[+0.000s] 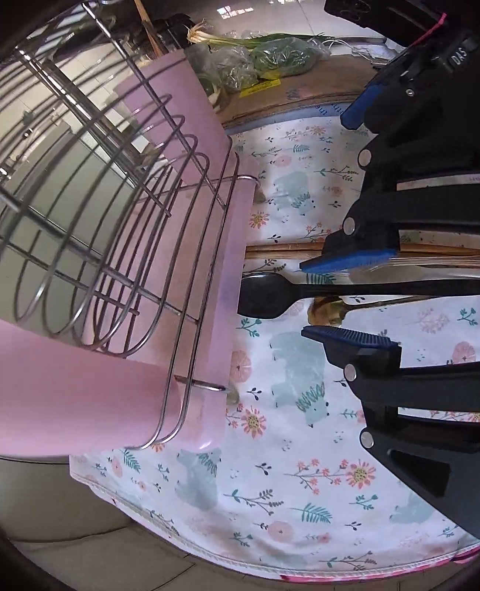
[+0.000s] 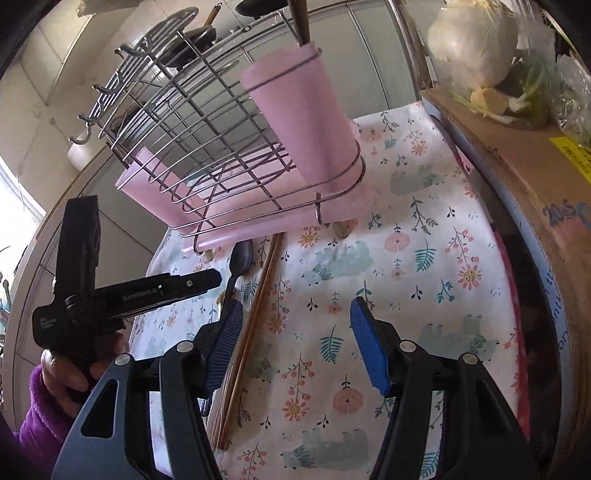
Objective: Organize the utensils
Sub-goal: 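Move both grippers back down over the utensils on the cloth, then close the left gripper on the black spoon while the right gripper closes on a wooden chopstick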
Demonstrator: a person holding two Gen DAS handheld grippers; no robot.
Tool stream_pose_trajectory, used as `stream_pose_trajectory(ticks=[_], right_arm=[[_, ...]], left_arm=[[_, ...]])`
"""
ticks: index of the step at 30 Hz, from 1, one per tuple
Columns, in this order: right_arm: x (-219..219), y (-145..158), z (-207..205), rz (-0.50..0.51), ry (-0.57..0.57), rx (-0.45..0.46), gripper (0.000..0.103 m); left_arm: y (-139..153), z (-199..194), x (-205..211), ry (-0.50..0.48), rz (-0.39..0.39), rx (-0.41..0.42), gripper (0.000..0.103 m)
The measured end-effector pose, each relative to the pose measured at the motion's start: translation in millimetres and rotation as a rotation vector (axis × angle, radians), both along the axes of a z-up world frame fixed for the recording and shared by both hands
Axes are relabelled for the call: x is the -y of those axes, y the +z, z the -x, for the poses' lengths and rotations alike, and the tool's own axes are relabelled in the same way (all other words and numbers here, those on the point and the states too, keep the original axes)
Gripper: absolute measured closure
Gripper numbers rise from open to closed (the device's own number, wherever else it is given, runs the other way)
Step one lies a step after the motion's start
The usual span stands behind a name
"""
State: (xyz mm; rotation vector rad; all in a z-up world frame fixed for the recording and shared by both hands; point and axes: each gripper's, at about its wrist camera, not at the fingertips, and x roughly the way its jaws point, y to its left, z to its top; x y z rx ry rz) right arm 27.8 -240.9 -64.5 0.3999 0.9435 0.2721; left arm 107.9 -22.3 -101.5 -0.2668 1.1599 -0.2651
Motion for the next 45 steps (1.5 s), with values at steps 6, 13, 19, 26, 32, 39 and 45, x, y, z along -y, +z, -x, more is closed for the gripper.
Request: stream_pose_trajectory(ticks=[6, 13, 19, 26, 32, 39, 45], right_arm=[[0, -13, -7, -0.071, 0.016, -0.073, 0.059], [-17, -21, -22, -0.12, 0.05, -0.135, 0.072], [-40, -40, -43, -0.14, 0.059, -0.219, 0.076], [-54, -60, -56, -0.143, 0.045, -0.288, 0.076], [-54, -60, -54, -0.152, 0.04, -0.278, 0.096], [-29, -50, -41, -0.098, -0.013, -0.272, 0.096], [-22, -44, -29, 0.016, -0.008, -0.276, 0.095]], left_arm=[[-18, -17, 12, 0.01, -0.03, -0.035, 0.091], [-7, -2, -10, 0.047, -0.008, -0.007, 0.093], [2, 19, -45, 0.115, 0.005, -0.009, 0.094], [-5, 36, -73, 0.15, -0.025, -0.04, 0.093], [-16, 37, -73, 0.136, -0.019, -0.084, 0.092], [-19, 35, -65, 0.107, -0.049, -0.095, 0.089], [-17, 27, -55, 0.061, -0.109, -0.081, 0.086]])
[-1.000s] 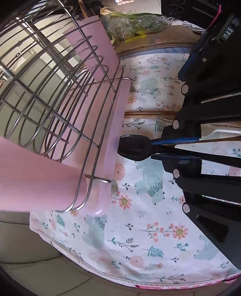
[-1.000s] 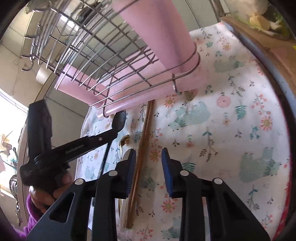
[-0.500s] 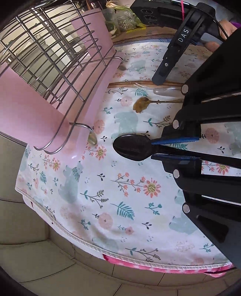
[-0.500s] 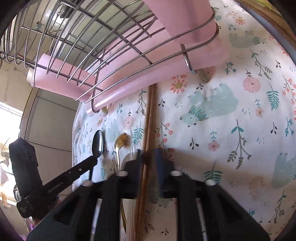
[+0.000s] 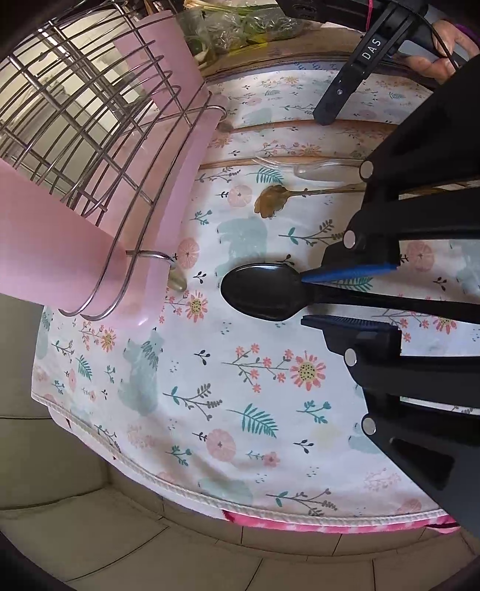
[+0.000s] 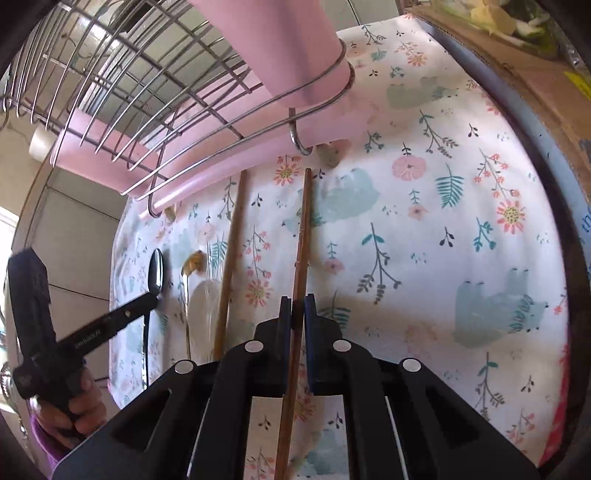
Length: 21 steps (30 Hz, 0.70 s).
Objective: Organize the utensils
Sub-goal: 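Close the left gripper on the black spoon while the right gripper closes on a wooden chopstick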
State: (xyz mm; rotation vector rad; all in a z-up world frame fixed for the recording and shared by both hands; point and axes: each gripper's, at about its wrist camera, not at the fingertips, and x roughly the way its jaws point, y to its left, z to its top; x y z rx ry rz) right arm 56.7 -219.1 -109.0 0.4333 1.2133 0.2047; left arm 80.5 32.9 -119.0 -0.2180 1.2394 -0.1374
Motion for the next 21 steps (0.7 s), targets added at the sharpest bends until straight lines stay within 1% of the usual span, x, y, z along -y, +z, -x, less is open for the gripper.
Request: stream_pose_trajectory(ticks=[4, 7, 10, 14, 17, 21], right_arm=[[-7, 4, -5, 0.055, 0.045, -0.007, 0.095], [-13, 11, -13, 0.108, 0.073, 0.011, 0.093], [-19, 15, -23, 0.144, 0.091, 0.012, 0.089], [-27, 12, -35, 0.203, 0.102, 0.005, 0.084], [-30, 6, -40, 0.225, 0.104, -0.006, 0.084], [-39, 3, -42, 0.253, 0.111, -0.002, 0.083]], left_arm=[[-1, -6, 5, -0.041, -0.035, -0.012, 0.085], [-1, -8, 9, -0.055, -0.058, -0.013, 0.085], [-1, -9, 16, -0.056, -0.081, -0.002, 0.085], [-1, -10, 20, -0.041, -0.098, 0.013, 0.083], [-2, -9, 27, -0.034, -0.109, 0.022, 0.083], [-2, -8, 27, -0.037, -0.125, 0.033, 0.082]])
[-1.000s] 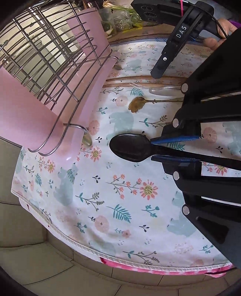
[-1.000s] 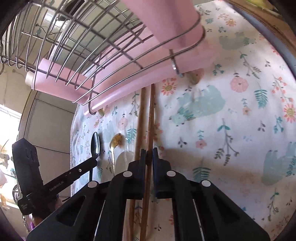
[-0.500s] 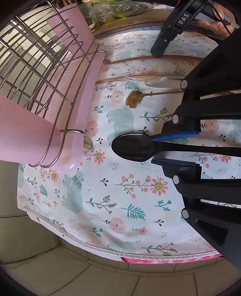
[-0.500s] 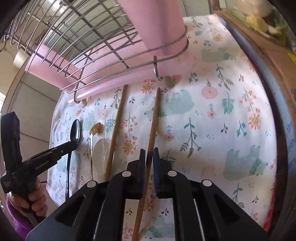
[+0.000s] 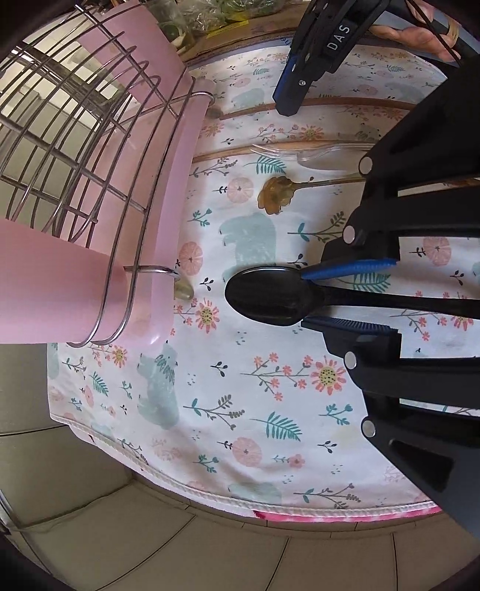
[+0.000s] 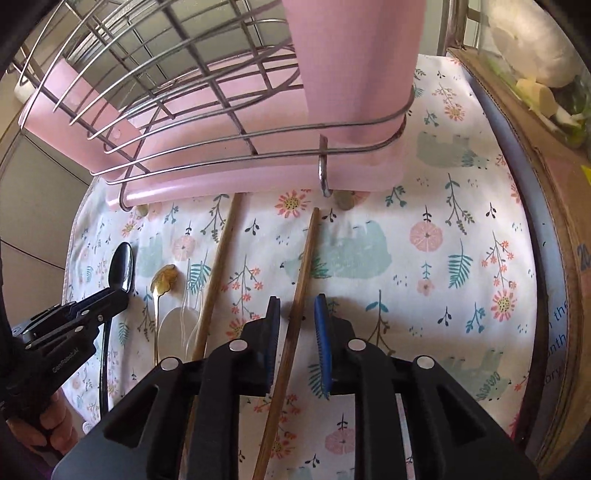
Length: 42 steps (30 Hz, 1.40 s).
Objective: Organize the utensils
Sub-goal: 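Close the left gripper on the black spoon while the right gripper closes on a wooden chopstick, then lift the black spoon with the left gripper while the right gripper lifts the wooden chopstick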
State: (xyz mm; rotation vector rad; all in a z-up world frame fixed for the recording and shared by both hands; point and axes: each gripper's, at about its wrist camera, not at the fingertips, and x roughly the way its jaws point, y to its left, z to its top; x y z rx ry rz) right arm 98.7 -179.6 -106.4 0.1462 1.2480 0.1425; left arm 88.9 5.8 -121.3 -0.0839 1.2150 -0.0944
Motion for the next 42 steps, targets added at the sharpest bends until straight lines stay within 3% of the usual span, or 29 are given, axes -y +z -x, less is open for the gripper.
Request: stream_pose_trajectory(ticks=[12, 17, 24, 26, 28, 42], right_arm=[[-27, -10, -15, 0.02, 0.009, 0.016, 0.085], [-7, -6, -8, -0.001, -0.008, 0.038, 0.094], [6, 0, 5, -0.042, -0.018, 0.077, 0.097], [10, 4, 11, -0.059, -0.021, 0.094, 0.097], [14, 9, 17, -0.075, -0.024, 0.116, 0.097], [41, 55, 54, -0.223, -0.046, 0.345, 0.097]], left_arm=[[-3, 1, 9, -0.018, -0.042, 0.016, 0.08], [-5, 0, 11, -0.026, -0.048, 0.01, 0.079], [-5, -6, 12, -0.036, -0.06, 0.017, 0.079], [-4, -5, 9, -0.042, -0.048, 0.029, 0.091], [-3, -5, 3, -0.042, -0.018, 0.033, 0.095], [50, 26, -36, 0.013, 0.131, 0.214, 0.099]])
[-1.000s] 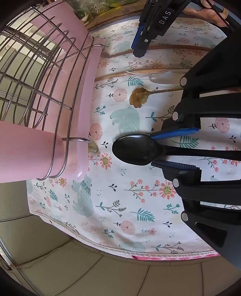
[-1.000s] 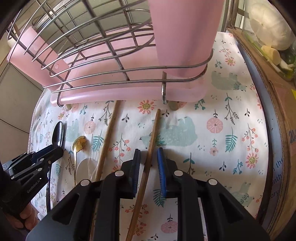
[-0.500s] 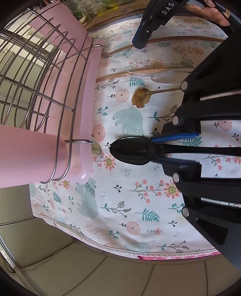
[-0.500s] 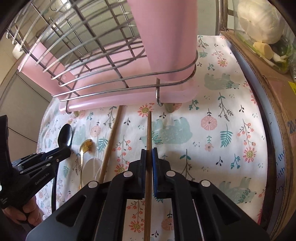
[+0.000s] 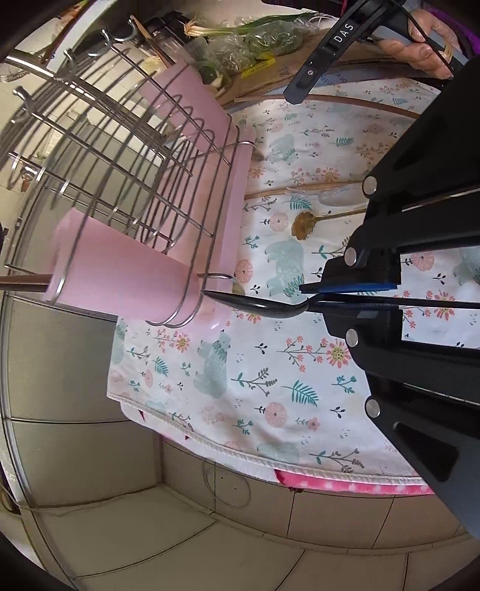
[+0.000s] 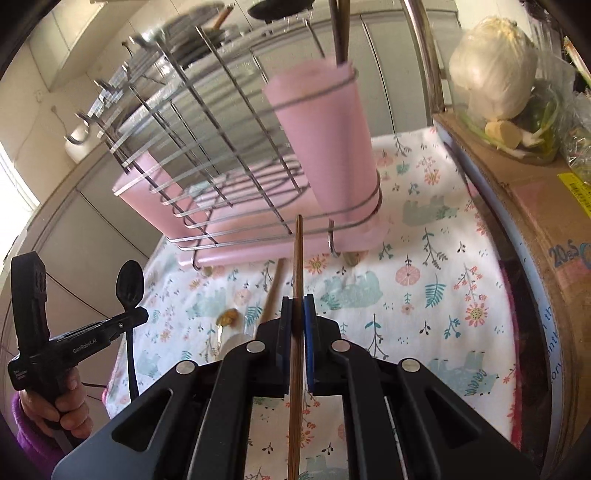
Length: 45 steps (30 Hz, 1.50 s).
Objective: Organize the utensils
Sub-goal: 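Lift the black spoon with the left gripper while the right gripper lifts the wooden chopstick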
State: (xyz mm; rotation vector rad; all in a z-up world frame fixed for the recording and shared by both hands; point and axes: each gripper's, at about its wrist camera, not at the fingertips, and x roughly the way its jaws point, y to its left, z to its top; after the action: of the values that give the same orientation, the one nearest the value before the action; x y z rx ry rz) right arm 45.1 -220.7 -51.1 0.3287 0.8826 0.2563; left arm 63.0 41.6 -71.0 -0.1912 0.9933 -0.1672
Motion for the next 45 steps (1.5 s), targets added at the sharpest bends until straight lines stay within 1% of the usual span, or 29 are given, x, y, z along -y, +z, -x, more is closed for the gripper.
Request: stream_pose_trajectory(ticks=[5, 10, 18, 23, 27, 30, 35, 41, 45], right_arm=[[11, 19, 13, -0.022, -0.024, 0.085, 0.097], [18, 45, 24, -0.028, -0.049, 0.189, 0.097], [28, 109, 30, -0.008, -0.079, 0.387, 0.097], [31, 144, 25, 0.021, -0.1, 0.503, 0.097], [33, 166, 17, 0.037, -0.126, 0.585, 0.097], [35, 184, 10, 0.055, -0.151, 0.655, 0.097], [40, 207, -3, 0.074, -0.177, 0.742, 0.097], [39, 217, -24, 0.108, -0.203, 0.801, 0.097], [37, 211, -37, 0.131, -0.207, 0.803, 0.097]], left_arm=[[25, 17, -4, 0.015, 0.039, 0.1, 0.1], [61, 31, -12, 0.048, 0.1, 0.215, 0.1], [122, 43, -17, 0.071, 0.16, 0.414, 0.1], [163, 41, -20, 0.095, 0.188, 0.554, 0.1], [188, 27, -20, 0.124, 0.195, 0.655, 0.099], [199, 12, -19, 0.15, 0.202, 0.716, 0.1], [207, -14, -15, 0.201, 0.169, 0.813, 0.1], [195, -47, -10, 0.253, 0.145, 0.861, 0.099], [182, -60, -3, 0.268, 0.092, 0.891, 0.099]])
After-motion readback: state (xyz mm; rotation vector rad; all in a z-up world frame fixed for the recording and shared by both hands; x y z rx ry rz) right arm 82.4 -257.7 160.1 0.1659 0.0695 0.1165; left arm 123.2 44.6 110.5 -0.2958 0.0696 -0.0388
